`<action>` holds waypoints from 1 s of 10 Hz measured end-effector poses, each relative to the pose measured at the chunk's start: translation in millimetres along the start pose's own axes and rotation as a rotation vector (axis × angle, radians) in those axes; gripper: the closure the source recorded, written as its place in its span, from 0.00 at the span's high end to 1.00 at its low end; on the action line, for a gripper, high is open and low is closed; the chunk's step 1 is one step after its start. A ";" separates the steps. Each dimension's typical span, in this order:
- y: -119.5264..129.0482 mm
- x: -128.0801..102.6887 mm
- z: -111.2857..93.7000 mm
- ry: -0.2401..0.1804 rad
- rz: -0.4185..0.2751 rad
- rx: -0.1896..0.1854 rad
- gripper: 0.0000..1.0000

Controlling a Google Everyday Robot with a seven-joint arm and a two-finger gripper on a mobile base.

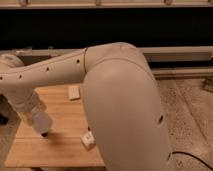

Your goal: Place the ceramic cup over the eraser

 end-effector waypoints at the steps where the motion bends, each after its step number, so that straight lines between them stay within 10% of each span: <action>1: -5.2 -0.6 -3.1 0.001 -0.001 0.009 0.41; 6: -6.8 -17.1 -3.6 -0.007 -0.028 0.013 0.80; 10: -5.0 -19.4 19.9 -0.009 -0.032 0.012 0.57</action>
